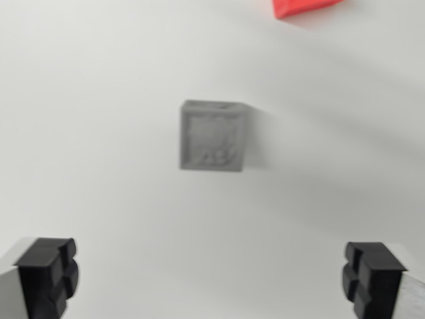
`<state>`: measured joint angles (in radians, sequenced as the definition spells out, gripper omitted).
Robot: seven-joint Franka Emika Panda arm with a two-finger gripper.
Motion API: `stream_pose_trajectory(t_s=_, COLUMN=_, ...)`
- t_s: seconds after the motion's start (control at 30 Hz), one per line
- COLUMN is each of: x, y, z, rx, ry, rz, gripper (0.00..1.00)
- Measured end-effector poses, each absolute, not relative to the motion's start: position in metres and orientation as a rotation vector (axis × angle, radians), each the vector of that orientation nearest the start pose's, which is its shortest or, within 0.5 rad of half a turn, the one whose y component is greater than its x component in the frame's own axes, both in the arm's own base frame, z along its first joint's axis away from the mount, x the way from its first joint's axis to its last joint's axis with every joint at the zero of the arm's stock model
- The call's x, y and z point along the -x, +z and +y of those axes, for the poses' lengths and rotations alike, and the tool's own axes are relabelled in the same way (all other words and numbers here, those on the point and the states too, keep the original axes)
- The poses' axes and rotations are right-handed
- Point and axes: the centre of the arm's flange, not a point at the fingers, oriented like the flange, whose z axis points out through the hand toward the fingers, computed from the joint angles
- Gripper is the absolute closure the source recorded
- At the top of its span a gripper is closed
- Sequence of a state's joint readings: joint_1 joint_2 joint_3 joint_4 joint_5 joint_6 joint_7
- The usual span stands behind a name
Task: Destack cube
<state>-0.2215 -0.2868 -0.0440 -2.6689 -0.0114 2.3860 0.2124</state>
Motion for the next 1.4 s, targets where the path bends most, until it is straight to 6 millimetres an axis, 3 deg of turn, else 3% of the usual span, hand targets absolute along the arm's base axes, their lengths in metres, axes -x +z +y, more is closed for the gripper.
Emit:
stream_pose_trajectory(t_s=0.77, x=-0.389, y=0.4, z=-0.105, rx=3.05, ry=-0.004, rz=0.726, gripper=0.0)
stream_pose_trajectory(t_s=1.4, x=-0.389, y=0.412, z=-0.105, rx=3.05, ry=0.001, rz=0.726, gripper=0.0)
